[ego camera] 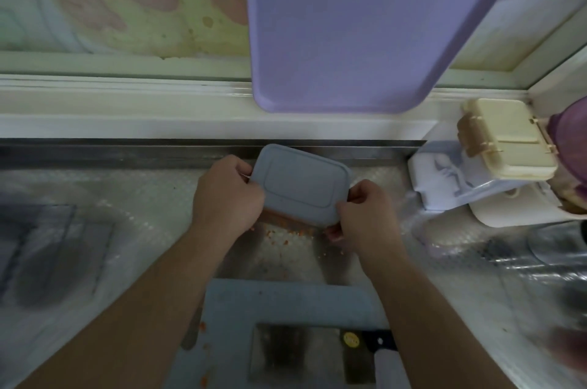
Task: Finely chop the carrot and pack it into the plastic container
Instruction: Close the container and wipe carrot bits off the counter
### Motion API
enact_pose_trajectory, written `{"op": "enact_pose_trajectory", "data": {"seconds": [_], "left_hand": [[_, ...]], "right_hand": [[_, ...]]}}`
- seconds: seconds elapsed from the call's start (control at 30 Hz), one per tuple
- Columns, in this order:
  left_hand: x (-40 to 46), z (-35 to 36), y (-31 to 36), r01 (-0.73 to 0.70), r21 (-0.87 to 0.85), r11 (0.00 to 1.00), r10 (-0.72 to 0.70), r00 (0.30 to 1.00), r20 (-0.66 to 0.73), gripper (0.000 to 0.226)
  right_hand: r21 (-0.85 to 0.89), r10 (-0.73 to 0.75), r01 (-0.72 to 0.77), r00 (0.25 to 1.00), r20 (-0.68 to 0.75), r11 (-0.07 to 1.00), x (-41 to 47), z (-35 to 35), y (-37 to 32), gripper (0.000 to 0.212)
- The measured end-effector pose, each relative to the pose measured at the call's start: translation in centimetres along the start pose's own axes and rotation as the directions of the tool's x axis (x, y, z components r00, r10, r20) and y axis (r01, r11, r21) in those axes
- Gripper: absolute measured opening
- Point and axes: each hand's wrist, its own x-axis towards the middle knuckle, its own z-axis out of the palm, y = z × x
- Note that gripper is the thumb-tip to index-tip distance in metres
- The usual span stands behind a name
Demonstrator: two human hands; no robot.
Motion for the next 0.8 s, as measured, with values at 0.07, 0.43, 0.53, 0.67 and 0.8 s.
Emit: {"op": "enact_pose_trajectory", "data": {"seconds": [0.07, 0.43, 0.53, 0.67, 0.8], "left_hand": [[0.5, -0.2, 0.9, 0.032, 0.026, 0.999, -0.033, 0.998, 0.058, 0.008], [-3.9, -1.7, -0.1, 0.017, -0.011, 1.000, -0.014, 0.977, 0.212, 0.023], [-7.7, -1.9, -1.2, 0.014, -0.008, 1.000, -0.012, 0.971, 0.239, 0.023], [-12.8, -1.8, -3.4, -0.002, 0.003, 1.000, 0.001, 0.979, 0.204, 0.022], [-17.6, -1.4, -5.7, -0.015, 0.045, 0.999, 0.003, 0.969, 0.249, 0.024]], "right_hand": [[-0.008, 0.012, -0.011, 0.999, 0.034, 1.000, 0.3, -0.3, -0.3, 0.012], [-0.091, -0.069, 0.082, 0.988, 0.138, 0.992, -3.8, -4.5, 0.0, 0.024], [-0.108, -0.070, 0.082, 0.991, 0.112, 0.991, -5.9, -5.2, 2.0, 0.031], [-0.028, -0.008, 0.014, 0.983, 0.181, 1.000, -9.3, -6.4, 6.2, 0.032], [-0.080, -0.048, 0.066, 0.977, 0.210, 0.995, -13.1, -7.6, 9.6, 0.037]]}}
